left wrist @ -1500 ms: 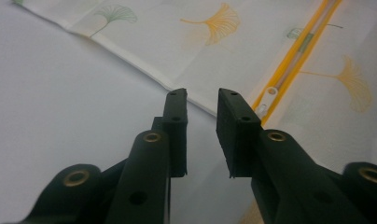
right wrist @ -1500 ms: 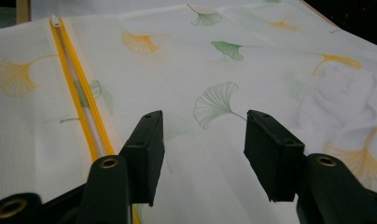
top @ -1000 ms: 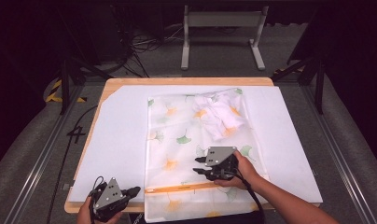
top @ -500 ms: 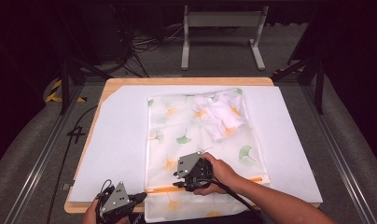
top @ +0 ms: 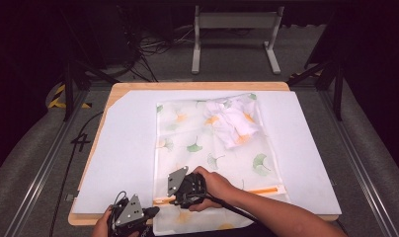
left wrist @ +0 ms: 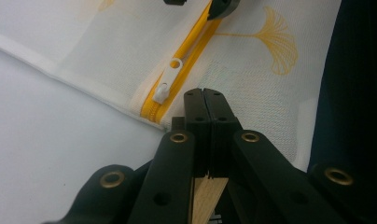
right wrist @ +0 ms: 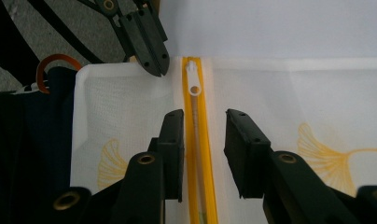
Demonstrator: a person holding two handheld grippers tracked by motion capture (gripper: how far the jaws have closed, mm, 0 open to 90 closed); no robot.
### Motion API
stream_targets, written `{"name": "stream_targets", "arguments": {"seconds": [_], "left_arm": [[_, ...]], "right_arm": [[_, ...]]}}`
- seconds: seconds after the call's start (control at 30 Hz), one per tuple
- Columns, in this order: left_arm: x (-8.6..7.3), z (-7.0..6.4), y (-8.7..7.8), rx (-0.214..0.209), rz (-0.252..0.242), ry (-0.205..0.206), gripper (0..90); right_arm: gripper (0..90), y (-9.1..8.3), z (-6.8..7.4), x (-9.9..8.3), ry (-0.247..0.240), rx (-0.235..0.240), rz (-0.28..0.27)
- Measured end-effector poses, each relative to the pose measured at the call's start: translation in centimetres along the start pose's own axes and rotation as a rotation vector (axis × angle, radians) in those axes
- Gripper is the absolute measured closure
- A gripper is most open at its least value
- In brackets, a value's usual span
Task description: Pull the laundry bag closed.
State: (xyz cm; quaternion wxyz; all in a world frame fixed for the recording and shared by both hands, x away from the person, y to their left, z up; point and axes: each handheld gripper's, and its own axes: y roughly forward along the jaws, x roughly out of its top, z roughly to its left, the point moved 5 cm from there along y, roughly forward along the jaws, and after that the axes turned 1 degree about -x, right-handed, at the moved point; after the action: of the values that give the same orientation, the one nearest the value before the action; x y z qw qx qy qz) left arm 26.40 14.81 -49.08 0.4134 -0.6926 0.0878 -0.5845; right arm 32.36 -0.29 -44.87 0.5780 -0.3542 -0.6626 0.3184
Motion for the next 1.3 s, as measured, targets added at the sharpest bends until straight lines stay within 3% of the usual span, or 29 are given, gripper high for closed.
{"name": "stream_targets", "arguments": {"seconds": [0.23, 0.5, 0.67, 0.8, 1.1, 1.2, 1.3], "left_arm": [[-0.1, 0.2, 0.0, 0.012, 0.007, -0.001, 88.8], [-0.2, 0.5, 0.0, 0.019, 0.003, -0.003, 88.9], [-0.3, 0.8, 0.0, 0.011, -0.002, -0.014, 88.4], [-0.3, 0.9, 0.0, 0.009, -0.002, -0.012, 89.9], [-0.3, 0.8, -0.1, 0.007, 0.003, -0.009, 90.0], [-0.3, 0.8, 0.0, 0.006, 0.003, -0.005, 90.0], [-0.3, 0.8, 0.0, 0.009, 0.004, -0.003, 90.0]], "right_arm": [[69.8, 1.3, 0.6, 1.4, -0.026, 0.028, 0.038], [70.7, 2.9, 0.7, 2.3, -0.045, 0.022, 0.103], [72.1, 3.2, 0.4, 2.9, -0.029, 0.031, 0.137], [74.4, 3.4, 0.3, 2.8, -0.044, 0.031, 0.177], [76.9, 4.0, 0.1, 3.1, -0.074, 0.039, 0.214], [83.0, 4.1, 0.1, 3.3, -0.078, 0.051, 0.218], [83.3, 4.3, 0.1, 3.3, -0.088, 0.047, 0.234]]}}
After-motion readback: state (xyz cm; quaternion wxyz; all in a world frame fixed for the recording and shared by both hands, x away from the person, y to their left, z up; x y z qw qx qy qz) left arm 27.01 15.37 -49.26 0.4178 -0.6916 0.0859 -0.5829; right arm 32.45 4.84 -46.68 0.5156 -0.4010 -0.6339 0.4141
